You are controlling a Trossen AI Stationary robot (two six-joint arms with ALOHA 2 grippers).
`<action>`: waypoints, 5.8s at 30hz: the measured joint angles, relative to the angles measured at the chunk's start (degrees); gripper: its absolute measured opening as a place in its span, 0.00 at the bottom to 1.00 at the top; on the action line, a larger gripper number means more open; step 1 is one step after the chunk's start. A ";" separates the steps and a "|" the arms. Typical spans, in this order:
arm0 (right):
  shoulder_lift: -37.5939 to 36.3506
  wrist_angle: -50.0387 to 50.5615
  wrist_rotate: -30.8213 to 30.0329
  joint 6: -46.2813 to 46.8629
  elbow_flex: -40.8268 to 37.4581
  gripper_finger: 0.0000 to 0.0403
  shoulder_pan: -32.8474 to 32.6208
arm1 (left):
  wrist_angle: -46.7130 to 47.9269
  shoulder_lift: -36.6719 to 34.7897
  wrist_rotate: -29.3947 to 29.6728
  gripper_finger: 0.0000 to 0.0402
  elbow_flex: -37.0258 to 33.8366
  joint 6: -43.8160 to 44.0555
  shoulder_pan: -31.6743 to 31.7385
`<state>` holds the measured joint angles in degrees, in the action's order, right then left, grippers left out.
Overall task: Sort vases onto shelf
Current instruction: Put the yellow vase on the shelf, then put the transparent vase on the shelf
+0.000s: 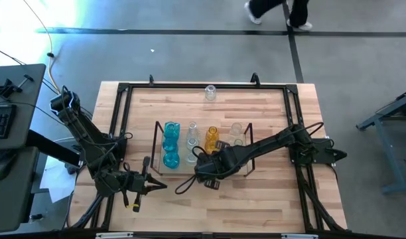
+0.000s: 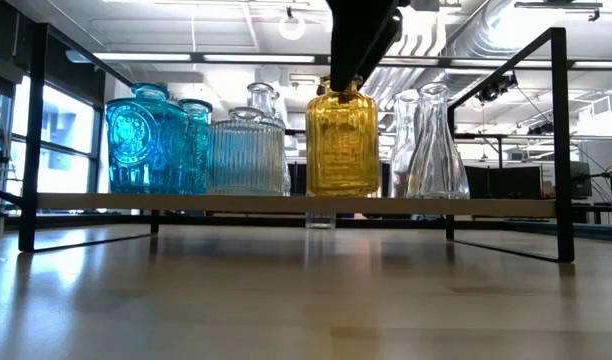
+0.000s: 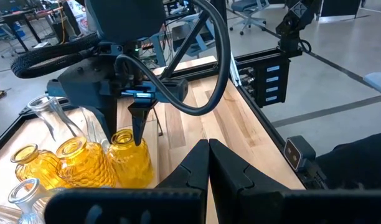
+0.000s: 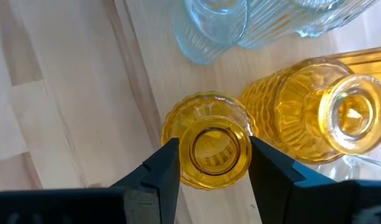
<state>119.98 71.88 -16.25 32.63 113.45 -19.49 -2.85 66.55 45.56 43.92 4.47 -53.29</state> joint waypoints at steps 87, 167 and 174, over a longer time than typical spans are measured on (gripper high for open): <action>-23.21 11.18 -22.84 -18.89 -1.82 0.00 0.19 | -3.98 0.06 -34.62 0.00 0.00 -10.85 30.74; -8.08 -82.67 21.12 -35.00 -45.16 0.51 55.71 | -15.78 6.99 -57.29 0.00 -0.04 -16.19 80.64; -6.49 -83.57 22.06 -34.78 -45.00 0.38 55.46 | -15.56 6.96 -57.29 0.00 -0.04 -15.70 80.64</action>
<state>113.49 -11.69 5.80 -2.15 68.45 35.98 -18.41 73.52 -11.73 43.88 -11.23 27.35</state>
